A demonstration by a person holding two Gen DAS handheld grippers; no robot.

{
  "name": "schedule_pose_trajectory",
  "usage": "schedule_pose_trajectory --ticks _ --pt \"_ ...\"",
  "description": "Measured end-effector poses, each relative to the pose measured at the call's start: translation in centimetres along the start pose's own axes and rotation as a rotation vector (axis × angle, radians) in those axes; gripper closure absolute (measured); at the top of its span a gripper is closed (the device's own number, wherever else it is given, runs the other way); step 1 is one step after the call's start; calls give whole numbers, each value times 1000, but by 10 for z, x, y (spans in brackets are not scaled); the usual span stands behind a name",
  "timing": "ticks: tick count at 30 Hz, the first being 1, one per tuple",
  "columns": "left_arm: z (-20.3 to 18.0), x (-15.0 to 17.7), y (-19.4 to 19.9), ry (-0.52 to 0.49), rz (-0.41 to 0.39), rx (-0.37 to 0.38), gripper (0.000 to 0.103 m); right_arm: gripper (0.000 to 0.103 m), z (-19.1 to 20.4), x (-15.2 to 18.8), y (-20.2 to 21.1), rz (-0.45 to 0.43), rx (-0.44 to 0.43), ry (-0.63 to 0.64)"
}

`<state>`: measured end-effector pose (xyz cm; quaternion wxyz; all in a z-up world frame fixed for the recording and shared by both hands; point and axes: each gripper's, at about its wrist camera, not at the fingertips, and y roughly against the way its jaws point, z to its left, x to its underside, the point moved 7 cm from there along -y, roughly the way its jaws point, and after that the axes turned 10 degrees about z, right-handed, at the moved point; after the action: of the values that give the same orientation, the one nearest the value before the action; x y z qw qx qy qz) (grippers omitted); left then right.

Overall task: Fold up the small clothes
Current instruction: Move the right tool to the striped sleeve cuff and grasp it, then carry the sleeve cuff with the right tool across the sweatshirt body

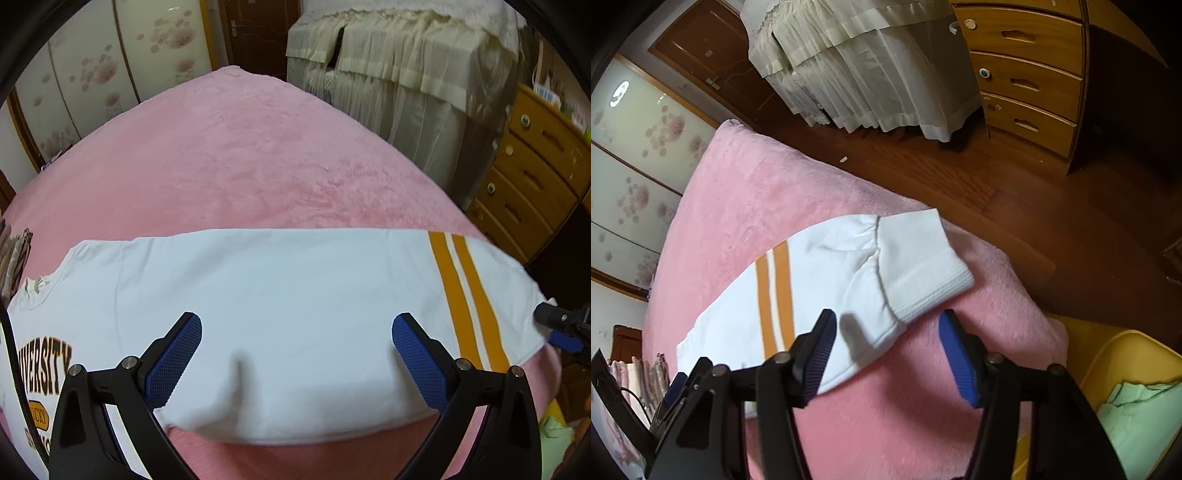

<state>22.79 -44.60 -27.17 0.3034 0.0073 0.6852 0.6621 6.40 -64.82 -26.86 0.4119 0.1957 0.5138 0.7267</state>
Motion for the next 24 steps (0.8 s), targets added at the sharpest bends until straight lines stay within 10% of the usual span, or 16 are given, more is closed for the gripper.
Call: schedule_pose_trajectory --ticks 5,8,24 --pt "-11 3 -14 -2 43 10 1 77 -2 -6 -7 -8 14 7" --pt "-11 5 -16 -13 71 1 23 84 4 -5 -2 -45 9 30" --pt "133 21 114 167 -44 -1 35 86 184 53 109 -317 -167 432"
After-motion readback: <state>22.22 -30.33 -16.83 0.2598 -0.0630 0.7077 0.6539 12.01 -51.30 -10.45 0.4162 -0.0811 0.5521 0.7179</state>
